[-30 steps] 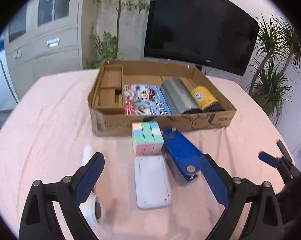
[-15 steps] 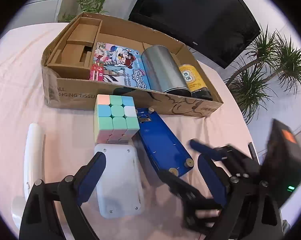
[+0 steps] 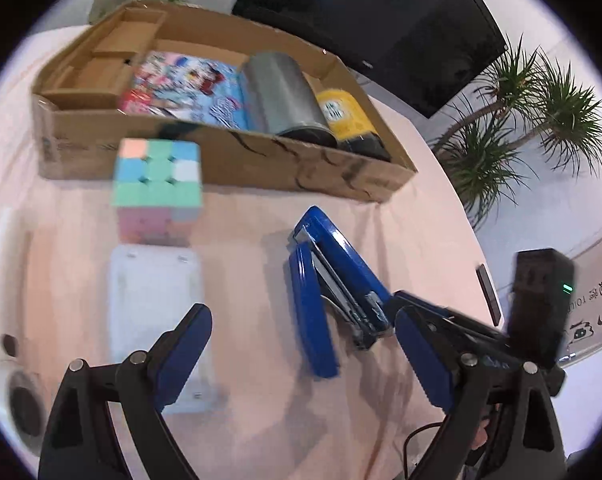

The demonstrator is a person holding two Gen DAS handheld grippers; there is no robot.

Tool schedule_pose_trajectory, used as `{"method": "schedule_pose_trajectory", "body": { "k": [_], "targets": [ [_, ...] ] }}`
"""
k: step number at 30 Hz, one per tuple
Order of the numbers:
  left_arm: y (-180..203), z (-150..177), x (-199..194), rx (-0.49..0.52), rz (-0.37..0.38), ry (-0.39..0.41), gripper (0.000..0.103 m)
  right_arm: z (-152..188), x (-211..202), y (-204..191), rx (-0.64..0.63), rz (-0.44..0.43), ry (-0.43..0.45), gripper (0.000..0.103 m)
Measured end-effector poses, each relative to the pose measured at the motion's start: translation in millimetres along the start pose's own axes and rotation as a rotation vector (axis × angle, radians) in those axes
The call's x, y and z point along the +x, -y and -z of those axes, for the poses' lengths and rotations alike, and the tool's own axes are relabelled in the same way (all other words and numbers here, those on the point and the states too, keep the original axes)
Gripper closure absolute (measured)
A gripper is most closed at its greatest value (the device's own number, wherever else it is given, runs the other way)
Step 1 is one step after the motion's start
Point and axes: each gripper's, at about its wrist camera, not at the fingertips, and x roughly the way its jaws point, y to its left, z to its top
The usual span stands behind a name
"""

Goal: Organize rigid objects
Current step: 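Close the blue stapler and grasp it with the right tool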

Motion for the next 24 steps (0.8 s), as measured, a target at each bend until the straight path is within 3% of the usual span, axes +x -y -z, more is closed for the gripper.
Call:
{"method": "schedule_pose_trajectory", "body": {
  "k": [1, 3, 4, 9, 12, 15, 18, 19, 21, 23, 24],
  "targets": [
    [0.9, 0.5, 4.4, -0.008, 0.002, -0.005, 0.010, 0.0, -5.2, -5.9, -0.052, 0.014, 0.005, 0.064],
    [2.6, 1.1, 11.6, -0.026, 0.004, -0.014, 0.010, 2.5, -10.3, -17.5, -0.134, 0.028, 0.017, 0.032],
    [3.1, 1.6, 11.9, -0.027, 0.007, -0.014, 0.010, 3.4, -7.4, -30.2, -0.211, 0.068, 0.020, 0.029],
    [2.4, 6.5, 3.1, -0.037, -0.015, 0.008, 0.010, 13.2, 35.9, -58.5, -0.374, 0.190, -0.091, 0.033],
    [-1.8, 8.1, -5.4, -0.045, -0.030, 0.022, 0.010, 21.5, 57.5, -61.4, -0.382, 0.229, -0.138, 0.053],
    [-4.8, 9.2, -9.3, -0.057, -0.030, 0.028, 0.010, 19.9, 53.5, -53.5, -0.314, 0.172, -0.122, 0.054],
    [-1.6, 8.3, -6.0, -0.055, -0.016, 0.021, 0.010, 13.7, 40.6, -11.7, -0.011, -0.101, -0.144, 0.055],
    [1.3, 7.6, -2.4, -0.052, -0.002, 0.013, 0.010, 14.5, 37.5, 11.6, 0.140, -0.238, -0.153, 0.056],
    [9.8, 7.5, 6.0, -0.044, 0.014, -0.005, 0.010, 21.7, 32.9, 36.0, 0.257, -0.333, -0.142, 0.057],
    [19.6, 6.9, 15.1, -0.024, 0.020, -0.025, 0.010, 25.1, 19.1, 52.7, 0.283, -0.320, -0.106, 0.050],
    [24.1, 6.7, 18.8, -0.014, 0.025, -0.034, 0.010, 25.5, 7.0, 58.2, 0.276, -0.251, -0.078, 0.038]
  ]
}}
